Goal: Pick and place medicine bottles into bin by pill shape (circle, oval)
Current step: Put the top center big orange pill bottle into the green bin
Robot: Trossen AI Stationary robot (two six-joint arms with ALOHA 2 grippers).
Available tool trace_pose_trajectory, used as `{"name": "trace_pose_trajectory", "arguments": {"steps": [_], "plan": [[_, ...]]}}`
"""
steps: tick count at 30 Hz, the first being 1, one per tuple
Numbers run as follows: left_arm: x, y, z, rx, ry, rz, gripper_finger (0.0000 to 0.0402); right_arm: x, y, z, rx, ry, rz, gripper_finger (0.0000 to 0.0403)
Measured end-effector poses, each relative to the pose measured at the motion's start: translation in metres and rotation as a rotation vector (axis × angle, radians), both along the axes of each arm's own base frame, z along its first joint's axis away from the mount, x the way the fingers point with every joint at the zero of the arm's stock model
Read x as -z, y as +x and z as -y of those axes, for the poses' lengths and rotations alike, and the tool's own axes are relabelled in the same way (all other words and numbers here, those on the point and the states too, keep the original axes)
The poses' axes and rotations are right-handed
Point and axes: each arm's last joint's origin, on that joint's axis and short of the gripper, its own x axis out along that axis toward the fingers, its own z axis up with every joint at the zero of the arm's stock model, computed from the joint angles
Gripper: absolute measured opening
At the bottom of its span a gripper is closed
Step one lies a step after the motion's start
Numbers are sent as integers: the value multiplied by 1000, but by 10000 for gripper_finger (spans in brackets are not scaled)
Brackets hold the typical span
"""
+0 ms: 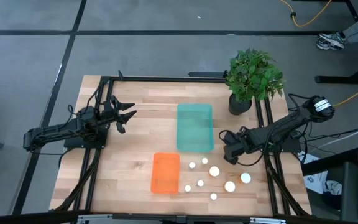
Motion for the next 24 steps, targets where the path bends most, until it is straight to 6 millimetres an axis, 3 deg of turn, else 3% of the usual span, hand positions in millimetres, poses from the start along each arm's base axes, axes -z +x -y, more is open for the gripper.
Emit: {"name": "trace_pose_trajectory", "arguments": {"steps": [2,11,17,24], "plan": [[0,0,0,0,0,0,177,0,0,0,0,2,0,199],[0,0,0,0,0,0,177,-11,8,-3,-10,-5,43,200],[0,0,0,0,0,0,177,-48,22,-4,-30,-112,103,201],[0,0,0,0,-1,1,177,-97,53,7,-44,-203,308,204]]}}
